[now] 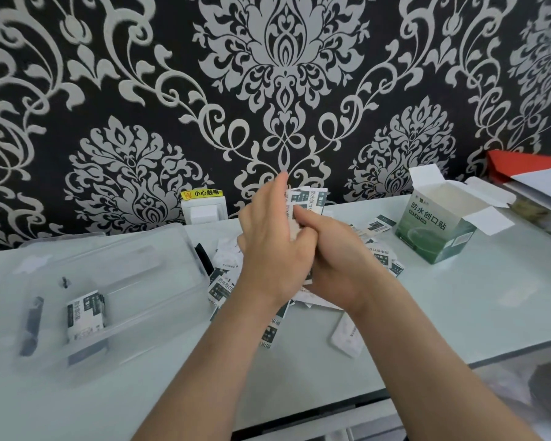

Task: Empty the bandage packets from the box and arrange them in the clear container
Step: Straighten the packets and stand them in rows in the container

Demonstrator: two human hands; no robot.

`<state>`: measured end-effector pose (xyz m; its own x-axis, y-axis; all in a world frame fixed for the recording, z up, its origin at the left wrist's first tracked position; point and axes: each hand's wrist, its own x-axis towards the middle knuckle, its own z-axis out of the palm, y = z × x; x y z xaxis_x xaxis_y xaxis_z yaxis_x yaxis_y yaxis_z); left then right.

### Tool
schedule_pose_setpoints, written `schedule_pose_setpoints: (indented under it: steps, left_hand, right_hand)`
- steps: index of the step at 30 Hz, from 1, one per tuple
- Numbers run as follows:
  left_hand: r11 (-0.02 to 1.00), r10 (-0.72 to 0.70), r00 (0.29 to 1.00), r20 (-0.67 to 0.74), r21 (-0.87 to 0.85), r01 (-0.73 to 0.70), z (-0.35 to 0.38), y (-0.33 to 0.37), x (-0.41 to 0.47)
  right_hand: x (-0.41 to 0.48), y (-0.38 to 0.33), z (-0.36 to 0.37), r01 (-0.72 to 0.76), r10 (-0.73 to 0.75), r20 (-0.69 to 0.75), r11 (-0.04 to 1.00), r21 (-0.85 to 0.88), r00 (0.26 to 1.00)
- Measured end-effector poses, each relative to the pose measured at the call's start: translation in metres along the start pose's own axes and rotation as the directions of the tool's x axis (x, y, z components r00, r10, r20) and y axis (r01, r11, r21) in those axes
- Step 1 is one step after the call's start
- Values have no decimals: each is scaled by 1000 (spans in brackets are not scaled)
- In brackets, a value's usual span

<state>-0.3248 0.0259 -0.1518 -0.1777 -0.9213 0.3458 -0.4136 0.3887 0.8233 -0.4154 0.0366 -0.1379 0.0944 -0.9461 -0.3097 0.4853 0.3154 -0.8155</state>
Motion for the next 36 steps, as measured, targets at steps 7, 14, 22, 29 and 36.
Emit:
schedule_pose_setpoints:
  steps: [7,14,22,29,36]
  left_hand:
    - [955,16,861,508,246,-163,-18,5,-1]
    - [924,81,903,421,308,-227,-14,-4,1]
    - [904,251,931,264,280,-324,-14,-5,3]
    - [939,177,948,266,243,-243,-15,-4,3]
    - [997,75,936,344,-16,-74,-51,9,10]
  right_hand:
    - [0,-10,-14,39,-59,-101,982,-187,993]
    - [-3,-7,-16,63,-48,45,897,-437,998]
    - [-2,-11,-17,143,-106,117,917,-373,987]
    - [-2,-14,-19,175,-116,193,930,-323,974]
    - [-4,-21,-24,161,-70,238,908,-387,969]
